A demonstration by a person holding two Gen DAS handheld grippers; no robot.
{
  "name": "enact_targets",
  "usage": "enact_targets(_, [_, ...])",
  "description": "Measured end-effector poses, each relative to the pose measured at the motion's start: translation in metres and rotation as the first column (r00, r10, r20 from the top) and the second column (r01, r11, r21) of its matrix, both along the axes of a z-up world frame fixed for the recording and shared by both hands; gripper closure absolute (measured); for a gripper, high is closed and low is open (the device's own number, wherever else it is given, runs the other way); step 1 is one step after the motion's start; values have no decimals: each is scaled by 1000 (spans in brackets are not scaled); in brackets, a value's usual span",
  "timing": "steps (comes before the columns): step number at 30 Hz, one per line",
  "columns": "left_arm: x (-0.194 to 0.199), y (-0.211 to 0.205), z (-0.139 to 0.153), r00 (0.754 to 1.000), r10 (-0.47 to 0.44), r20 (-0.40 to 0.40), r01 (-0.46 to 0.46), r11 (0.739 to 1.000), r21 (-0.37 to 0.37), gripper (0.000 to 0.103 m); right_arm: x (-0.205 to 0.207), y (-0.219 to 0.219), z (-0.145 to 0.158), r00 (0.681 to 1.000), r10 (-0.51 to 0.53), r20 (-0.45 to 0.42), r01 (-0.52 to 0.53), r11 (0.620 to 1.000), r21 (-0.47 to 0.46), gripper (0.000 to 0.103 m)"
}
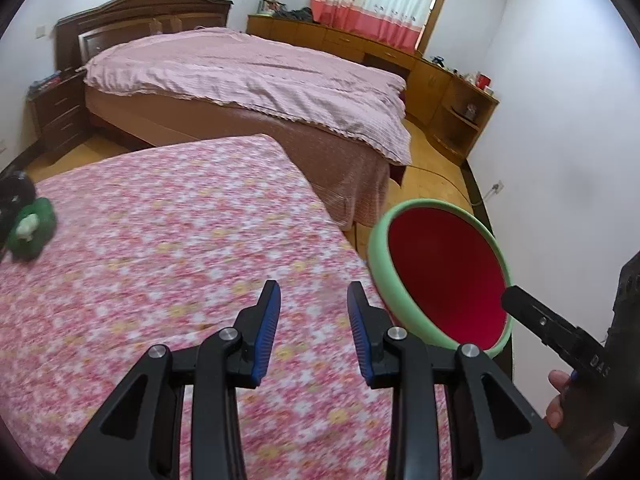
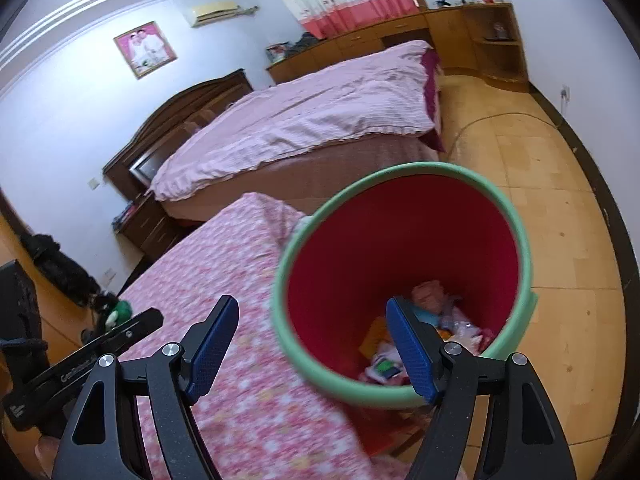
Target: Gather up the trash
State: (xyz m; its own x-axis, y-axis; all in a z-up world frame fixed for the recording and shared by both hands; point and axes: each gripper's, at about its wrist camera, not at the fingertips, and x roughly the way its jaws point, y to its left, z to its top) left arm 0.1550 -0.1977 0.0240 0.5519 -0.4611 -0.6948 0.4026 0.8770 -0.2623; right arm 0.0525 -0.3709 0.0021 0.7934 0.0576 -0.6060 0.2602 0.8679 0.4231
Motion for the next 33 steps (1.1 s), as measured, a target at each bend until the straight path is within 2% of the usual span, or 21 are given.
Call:
enact_targets(6, [-16,36,5,998,59,8,-59,998,5,68,-8,35,6,998,55,13,-55,998,-15,26])
enact_targets(15, [-53,83,16,989,138,44,-140,990,32,58,-29,89,15,993,117,29,-115,991,-75,26])
enact_targets(22, [-88,117,23,969,229,94,-233,972,39,55,-50,127,16,987,153,57,-144,980,-136,26])
enact_targets(33, [-129,151,17,940,320,117,-325,945,28,55,-79,161,16,978,192,87,-174,968,-183,26])
